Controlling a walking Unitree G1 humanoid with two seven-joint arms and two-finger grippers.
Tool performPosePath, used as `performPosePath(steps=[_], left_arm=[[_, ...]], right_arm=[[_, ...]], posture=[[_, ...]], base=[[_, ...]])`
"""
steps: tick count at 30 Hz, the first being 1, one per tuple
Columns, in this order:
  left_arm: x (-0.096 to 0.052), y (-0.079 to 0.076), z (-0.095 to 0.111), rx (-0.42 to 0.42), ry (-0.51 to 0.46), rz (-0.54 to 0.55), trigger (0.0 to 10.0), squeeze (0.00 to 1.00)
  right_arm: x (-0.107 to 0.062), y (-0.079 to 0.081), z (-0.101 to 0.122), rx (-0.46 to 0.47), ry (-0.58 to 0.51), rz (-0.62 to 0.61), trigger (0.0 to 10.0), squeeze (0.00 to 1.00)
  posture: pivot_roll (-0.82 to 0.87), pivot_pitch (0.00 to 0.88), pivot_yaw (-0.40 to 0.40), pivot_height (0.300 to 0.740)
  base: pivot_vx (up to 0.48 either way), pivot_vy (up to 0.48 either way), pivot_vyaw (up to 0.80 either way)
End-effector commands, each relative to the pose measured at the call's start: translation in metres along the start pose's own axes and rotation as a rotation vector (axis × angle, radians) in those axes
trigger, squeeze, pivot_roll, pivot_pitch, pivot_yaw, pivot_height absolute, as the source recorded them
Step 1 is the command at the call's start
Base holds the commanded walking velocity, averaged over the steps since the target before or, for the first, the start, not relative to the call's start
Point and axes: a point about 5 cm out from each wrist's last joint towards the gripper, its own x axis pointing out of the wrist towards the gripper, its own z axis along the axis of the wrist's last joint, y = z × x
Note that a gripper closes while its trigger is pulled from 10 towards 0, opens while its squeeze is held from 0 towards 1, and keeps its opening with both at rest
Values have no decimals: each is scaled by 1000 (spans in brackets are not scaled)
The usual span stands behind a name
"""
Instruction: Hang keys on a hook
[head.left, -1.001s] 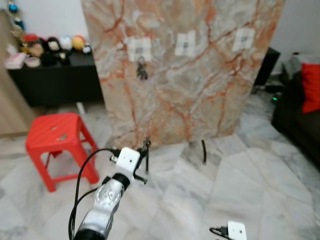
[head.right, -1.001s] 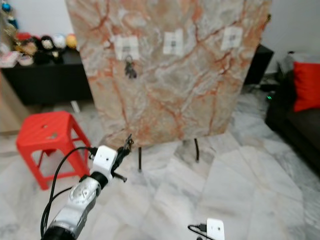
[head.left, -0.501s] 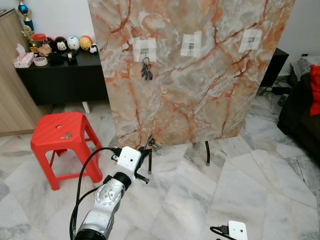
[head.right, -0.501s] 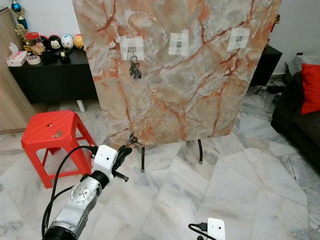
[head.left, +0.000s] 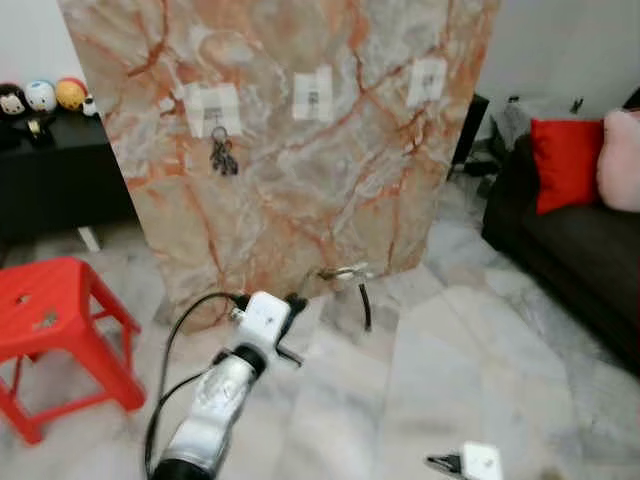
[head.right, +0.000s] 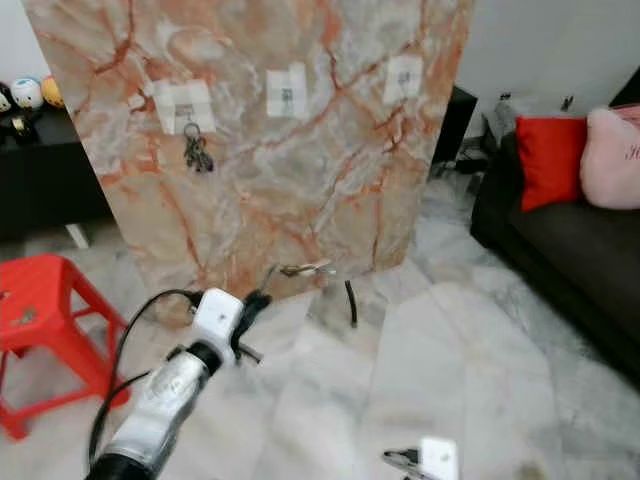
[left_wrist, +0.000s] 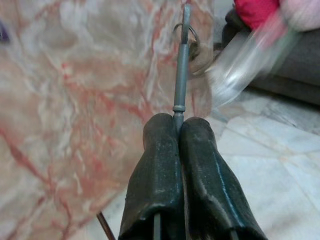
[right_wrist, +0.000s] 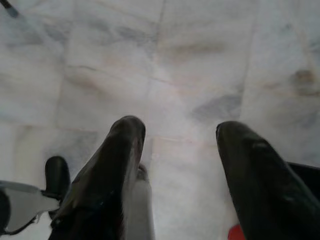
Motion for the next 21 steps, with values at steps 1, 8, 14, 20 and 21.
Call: performPosePath(steps=[1,8,14,20,21], left_arm=[[6,-10,8,-10,-34,-29,10000,0],[6,-10,8,-8,-34,-28,10000,0],[8,-9,8,-5,-34,-28,10000,0],[9,-10,9,-1,-36,-34,10000,0],[9,-11,9,-1,-37,-35,10000,0]], right_arm=[[-1,-12,-4,-2,11,-28,10000,0],[-1,-12,-4,1,7,-28,10000,0],[-1,-11,-2,-28,-10,-10,10000,0],[-1,-11,-2,-61,-3,-10,10000,0],[-1,-11,-2,-50,-7,-9,10000,0]], posture=[[30,0,-70,740],[23,0,-67,740],[20,0,-64,740],[21,0,-62,740],[21,0,-62,740]], base=[[334,0,0],[334,0,0],[333,0,0],[336,0,800],[334,0,550]])
